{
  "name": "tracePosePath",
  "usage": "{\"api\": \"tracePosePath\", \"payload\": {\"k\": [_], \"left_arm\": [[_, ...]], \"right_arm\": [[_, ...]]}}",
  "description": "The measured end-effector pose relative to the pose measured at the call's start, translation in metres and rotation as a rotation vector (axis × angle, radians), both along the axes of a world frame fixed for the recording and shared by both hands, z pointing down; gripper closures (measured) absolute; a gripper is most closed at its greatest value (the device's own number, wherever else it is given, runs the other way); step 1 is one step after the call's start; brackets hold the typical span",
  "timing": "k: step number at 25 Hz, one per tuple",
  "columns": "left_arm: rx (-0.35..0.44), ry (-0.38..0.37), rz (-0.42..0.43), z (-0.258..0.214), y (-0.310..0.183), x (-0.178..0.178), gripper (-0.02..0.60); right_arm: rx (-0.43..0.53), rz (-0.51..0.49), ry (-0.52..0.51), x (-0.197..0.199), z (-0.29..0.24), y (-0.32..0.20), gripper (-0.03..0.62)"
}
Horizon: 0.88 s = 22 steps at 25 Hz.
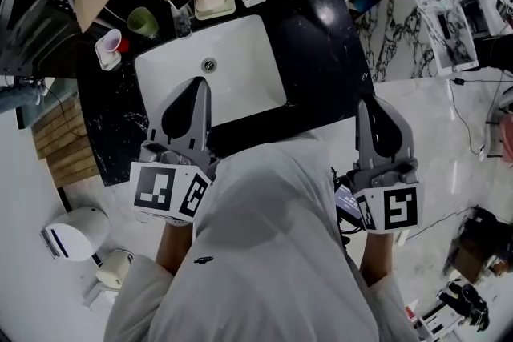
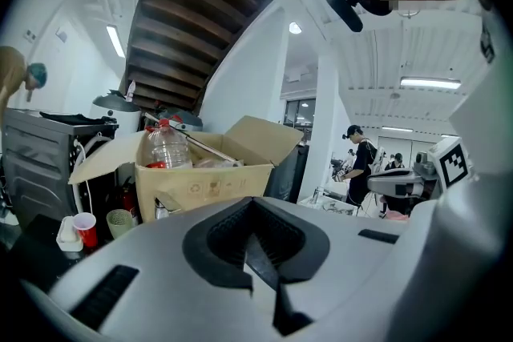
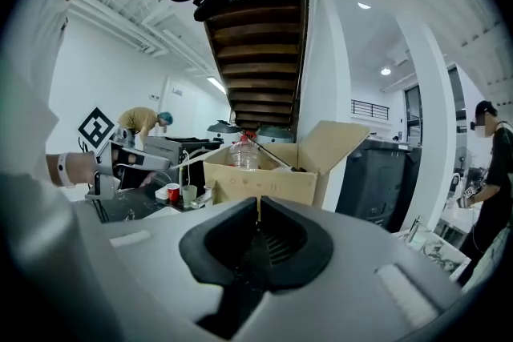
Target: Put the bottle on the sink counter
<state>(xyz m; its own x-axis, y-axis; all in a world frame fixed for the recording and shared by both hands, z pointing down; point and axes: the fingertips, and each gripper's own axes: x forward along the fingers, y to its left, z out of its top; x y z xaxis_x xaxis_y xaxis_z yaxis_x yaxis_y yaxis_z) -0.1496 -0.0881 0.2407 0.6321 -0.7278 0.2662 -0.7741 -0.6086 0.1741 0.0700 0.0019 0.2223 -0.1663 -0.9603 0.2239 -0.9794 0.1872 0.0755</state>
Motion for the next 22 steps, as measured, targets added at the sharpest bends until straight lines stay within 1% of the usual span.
{"api": "tracePosePath", "payload": {"k": [4,7,13,18,22], "left_arm": [[-0.002,-0.010,0.018,0.001,0.004,0.002,0.575],[-0.002,-0.022,0.027,0.001,0.004,0.003,0.575],[-0.017,-0.029,0.043,0.006,0.007,0.011,0.575],[-0.014,-0.029,0.072,0.006,0.012,0.022,0.575],[-0.016,-0.026,0.071,0.005,0.011,0.023,0.575]], "right_arm": [[0.005,0.000,0.010,-0.003,0.004,0.009,0.583],[-0.003,0.012,-0.005,-0.002,0.010,0.011,0.583],[-0.004,0.022,-0.003,0.004,0.020,0.009,0.583],[0.010,0.042,-0.024,0.006,0.020,0.004,0.583],[0.015,0.033,-0.026,0.003,0.019,0.001,0.583]]}}
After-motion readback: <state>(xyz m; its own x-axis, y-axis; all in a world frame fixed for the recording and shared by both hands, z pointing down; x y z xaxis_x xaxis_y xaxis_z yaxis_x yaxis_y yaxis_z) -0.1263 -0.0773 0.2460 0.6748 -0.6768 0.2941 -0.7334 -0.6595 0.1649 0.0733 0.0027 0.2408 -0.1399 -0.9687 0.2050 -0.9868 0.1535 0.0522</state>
